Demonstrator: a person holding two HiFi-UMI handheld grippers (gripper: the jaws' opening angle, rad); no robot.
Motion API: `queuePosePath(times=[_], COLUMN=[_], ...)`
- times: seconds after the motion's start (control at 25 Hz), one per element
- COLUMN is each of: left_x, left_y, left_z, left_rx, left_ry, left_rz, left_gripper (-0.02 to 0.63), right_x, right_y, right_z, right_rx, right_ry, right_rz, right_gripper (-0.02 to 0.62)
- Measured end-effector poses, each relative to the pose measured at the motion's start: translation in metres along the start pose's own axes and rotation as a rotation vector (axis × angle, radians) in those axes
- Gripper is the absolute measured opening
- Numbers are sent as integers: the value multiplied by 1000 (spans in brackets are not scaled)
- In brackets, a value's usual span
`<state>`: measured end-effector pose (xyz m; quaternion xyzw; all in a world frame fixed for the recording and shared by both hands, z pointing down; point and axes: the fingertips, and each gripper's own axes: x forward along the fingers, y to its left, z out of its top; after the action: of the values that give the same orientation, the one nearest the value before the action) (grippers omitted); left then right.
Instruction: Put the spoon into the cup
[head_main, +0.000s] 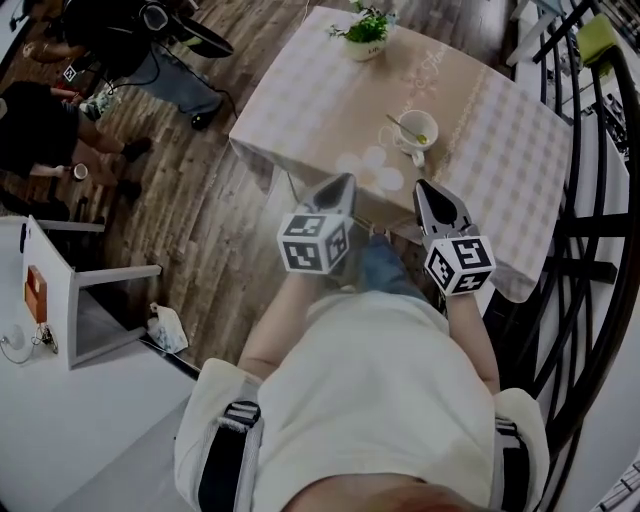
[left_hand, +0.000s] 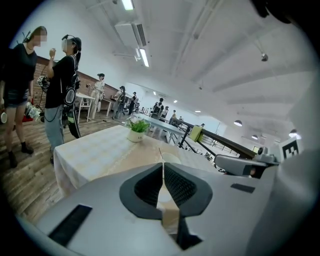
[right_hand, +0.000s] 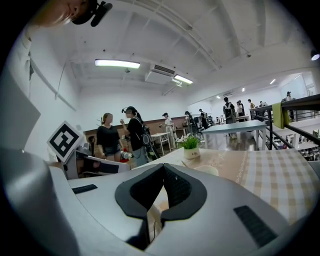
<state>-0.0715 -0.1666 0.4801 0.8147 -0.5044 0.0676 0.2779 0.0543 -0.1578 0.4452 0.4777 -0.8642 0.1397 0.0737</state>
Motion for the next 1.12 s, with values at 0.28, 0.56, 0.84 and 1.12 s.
queuePosePath(times=[0.28, 0.56, 0.84, 1.12], left_x=[-37, -70, -90, -95], left_y=[-7, -14, -16, -17], left_z=[-8, -17, -23, -23], left_rx=[1, -4, 0, 3], left_ry=[-12, -36, -53, -64], left_rz=[17, 18, 24, 19], left_gripper=[8, 8, 8, 8], right_x=[-24, -45, -60, -64], right_y=[27, 50, 63, 64], right_z=[0, -6, -14, -13], right_rx=[-22, -20, -25, -23], right_ry=[-12, -18, -25, -37], right_rz=[24, 33, 26, 19], right_gripper=[0, 2, 2, 2])
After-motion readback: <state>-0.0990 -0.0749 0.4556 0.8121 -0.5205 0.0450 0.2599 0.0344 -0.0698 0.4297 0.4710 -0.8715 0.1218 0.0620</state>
